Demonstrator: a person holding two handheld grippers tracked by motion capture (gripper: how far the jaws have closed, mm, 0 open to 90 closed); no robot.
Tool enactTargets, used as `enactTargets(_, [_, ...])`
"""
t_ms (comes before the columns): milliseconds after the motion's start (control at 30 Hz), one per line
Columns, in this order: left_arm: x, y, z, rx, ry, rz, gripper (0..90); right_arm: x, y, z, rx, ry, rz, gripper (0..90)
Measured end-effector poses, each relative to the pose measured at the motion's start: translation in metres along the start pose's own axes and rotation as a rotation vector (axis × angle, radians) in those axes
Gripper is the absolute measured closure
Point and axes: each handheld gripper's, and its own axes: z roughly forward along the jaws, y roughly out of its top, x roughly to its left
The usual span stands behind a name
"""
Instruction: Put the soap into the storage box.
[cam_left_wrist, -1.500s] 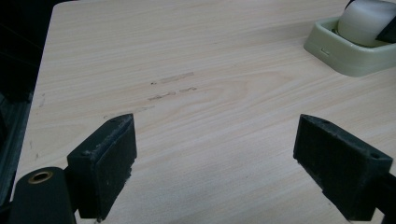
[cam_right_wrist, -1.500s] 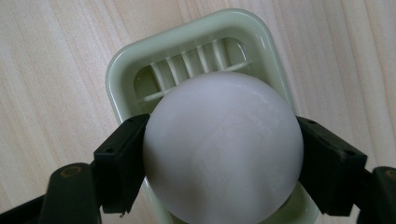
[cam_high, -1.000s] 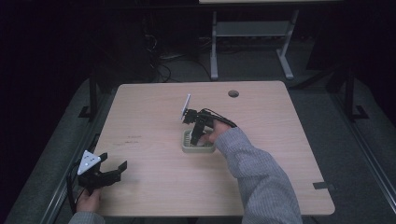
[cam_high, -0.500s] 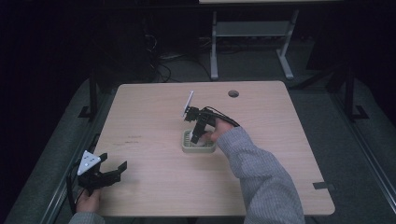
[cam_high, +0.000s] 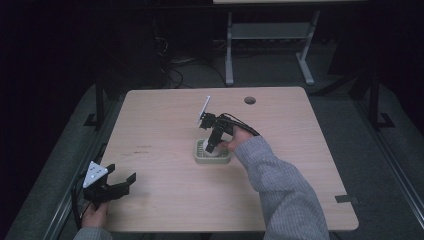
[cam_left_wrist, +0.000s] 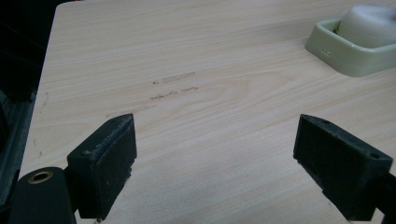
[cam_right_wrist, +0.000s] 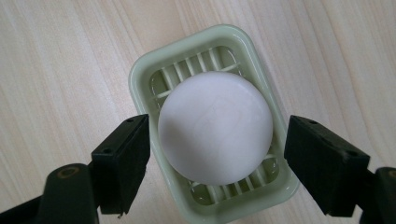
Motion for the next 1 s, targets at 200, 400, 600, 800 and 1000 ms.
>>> enactTargets(200, [0.0, 0.0, 0.0, -0.001, 0.0, -0.005, 12.8, -0.001, -0.003, -0.006, -0.02, -0.002, 0.008, 21.9])
enactTargets(400, [0.0, 0.0, 0.001, 0.002, 0.001, -0.004, 12.8, -0.002, -0.007, -0.01, -0.032, 0.005, 0.021, 21.9])
enactTargets(600, [-0.001, 0.0, 0.001, -0.007, 0.002, -0.014, 12.9, -0.002, -0.011, -0.011, -0.042, 0.01, 0.027, 22.1])
enactTargets(800, [0.0, 0.0, 0.0, -0.006, 0.002, -0.007, 12.8, -0.002, -0.014, -0.014, -0.05, 0.014, 0.032, 22.3])
enactTargets(1000, [0.0, 0.0, -0.001, -0.006, 0.007, -0.011, 12.8, -0.001, -0.016, -0.017, -0.056, 0.02, 0.04, 22.3])
